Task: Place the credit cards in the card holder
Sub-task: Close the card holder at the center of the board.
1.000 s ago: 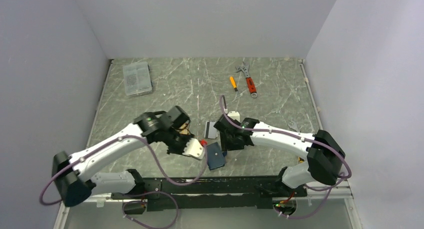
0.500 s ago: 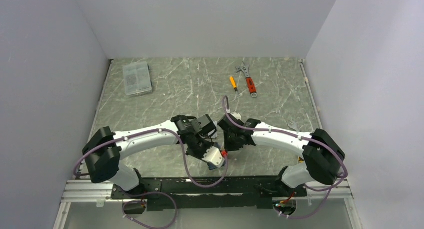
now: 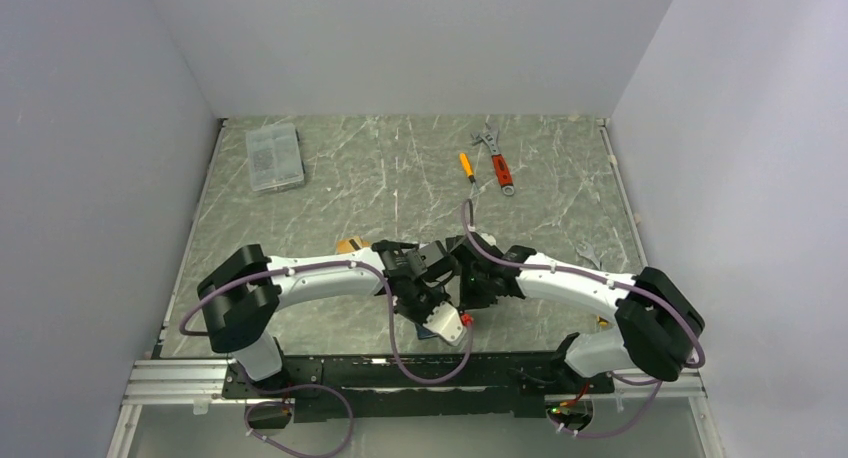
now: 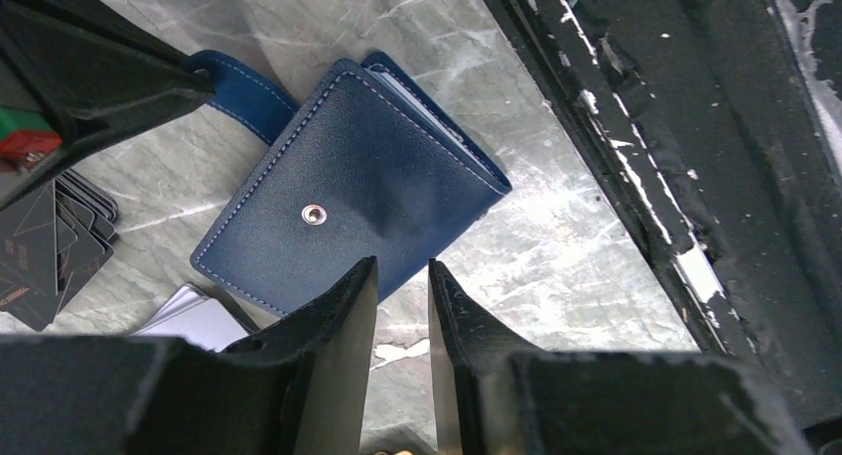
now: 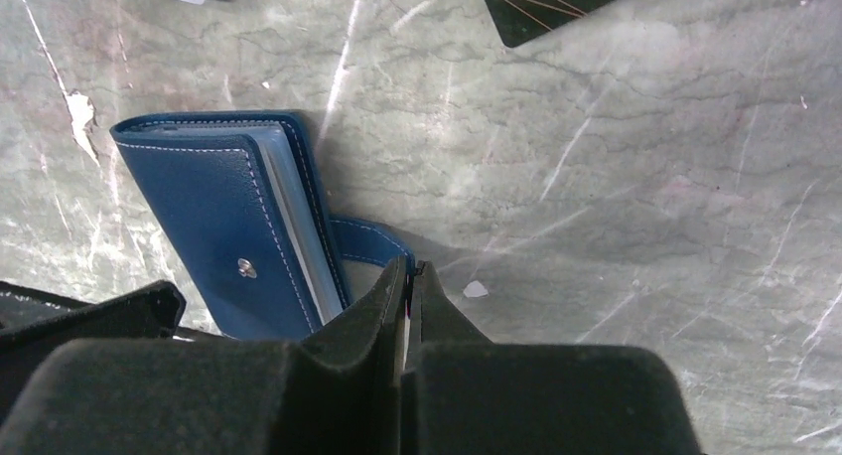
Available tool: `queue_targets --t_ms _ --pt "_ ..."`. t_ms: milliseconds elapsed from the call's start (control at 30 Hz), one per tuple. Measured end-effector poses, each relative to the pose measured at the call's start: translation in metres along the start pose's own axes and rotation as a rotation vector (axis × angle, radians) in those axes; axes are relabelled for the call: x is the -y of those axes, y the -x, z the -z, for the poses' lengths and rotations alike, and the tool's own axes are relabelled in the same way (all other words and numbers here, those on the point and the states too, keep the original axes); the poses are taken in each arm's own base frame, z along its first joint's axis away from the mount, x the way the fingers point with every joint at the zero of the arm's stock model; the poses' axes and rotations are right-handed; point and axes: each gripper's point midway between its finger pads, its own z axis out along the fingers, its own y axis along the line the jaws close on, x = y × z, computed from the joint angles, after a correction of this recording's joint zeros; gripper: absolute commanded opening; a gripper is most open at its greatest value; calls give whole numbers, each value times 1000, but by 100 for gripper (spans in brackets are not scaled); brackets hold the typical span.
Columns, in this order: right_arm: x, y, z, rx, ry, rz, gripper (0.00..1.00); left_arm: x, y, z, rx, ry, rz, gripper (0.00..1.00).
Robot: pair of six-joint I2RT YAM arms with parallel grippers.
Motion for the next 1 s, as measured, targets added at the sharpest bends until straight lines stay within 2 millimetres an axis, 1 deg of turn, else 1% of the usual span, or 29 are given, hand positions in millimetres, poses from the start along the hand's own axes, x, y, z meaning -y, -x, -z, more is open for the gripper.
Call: queue_targets --t_ms 300,500,667,767,867,1000 --pt "6 -12 -1 -12 55 -62 0 -12 -3 -13 -13 21 -21 29" --pt "9 -11 -2 -9 97 -129 0 -19 3 -16 -5 34 -36 29" --pt "15 2 0 9 123 -197 0 -12 7 -23 -13 7 -73 27" --pt "15 10 5 26 147 -218 0 -4 2 -28 -23 -14 -98 26" --pt "12 11 7 23 168 -218 0 -2 0 -31 -19 -8 -127 25" --pt "12 7 6 8 179 -213 0 -1 -1 -32 -9 11 -155 25"
